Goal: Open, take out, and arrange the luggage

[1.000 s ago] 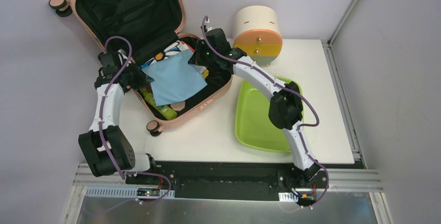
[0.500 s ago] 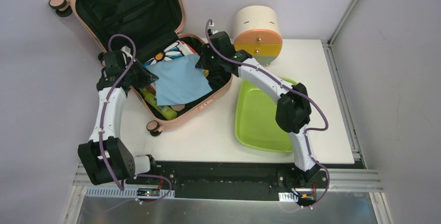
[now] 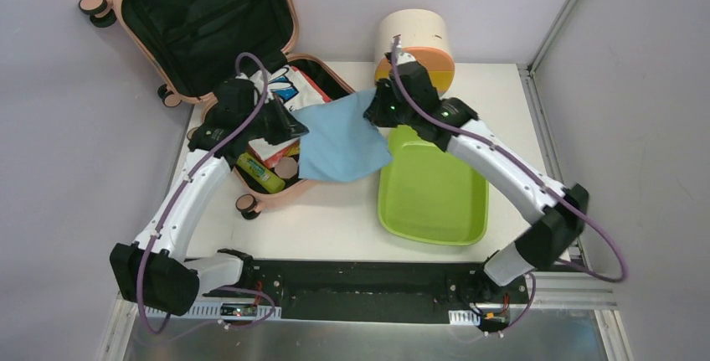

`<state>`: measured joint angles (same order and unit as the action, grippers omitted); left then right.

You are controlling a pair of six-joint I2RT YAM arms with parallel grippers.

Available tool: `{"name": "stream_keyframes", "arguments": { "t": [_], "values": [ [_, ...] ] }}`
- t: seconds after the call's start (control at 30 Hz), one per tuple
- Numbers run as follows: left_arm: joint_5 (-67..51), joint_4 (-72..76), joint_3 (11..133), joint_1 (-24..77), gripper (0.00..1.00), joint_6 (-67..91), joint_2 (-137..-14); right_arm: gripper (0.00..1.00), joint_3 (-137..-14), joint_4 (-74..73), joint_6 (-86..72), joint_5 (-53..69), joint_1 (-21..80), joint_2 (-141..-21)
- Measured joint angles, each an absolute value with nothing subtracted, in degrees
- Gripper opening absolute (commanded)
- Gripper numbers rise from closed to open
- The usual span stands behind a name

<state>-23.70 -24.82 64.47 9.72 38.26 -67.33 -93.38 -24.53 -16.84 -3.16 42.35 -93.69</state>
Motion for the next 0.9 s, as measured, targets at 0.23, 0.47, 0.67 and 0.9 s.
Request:
{"name": "stream_keyframes", "arguments": {
  "t": [0.23, 0.47, 0.67, 0.9],
  "values": [
    [-16.69, -24.67, 70.61, 26.59, 0.00, 40.82, -69.38, 0.00, -77.28, -32.58, -17.26, -11.33, 40.99, -72.47],
    [-10.31, -20.60, 76.69, 39.90, 0.00, 41.93, -80.60, 0.00, -64.58, -36.07, -16.78, -14.76, 33.12, -57.39],
    [-9.63, -13.78, 78.56, 44.77, 0.00, 44.51, -94.48, 0.00, -56.55, -35.97, -14.70, -14.57, 23.68, -55.29],
    [-8.23, -10.15, 82.19, 46.94, 0.00, 44.56, -105.54, 0.00, -49.43, -32.62, -12.62, -12.62, 15.57, -63.11]
  ]
}}
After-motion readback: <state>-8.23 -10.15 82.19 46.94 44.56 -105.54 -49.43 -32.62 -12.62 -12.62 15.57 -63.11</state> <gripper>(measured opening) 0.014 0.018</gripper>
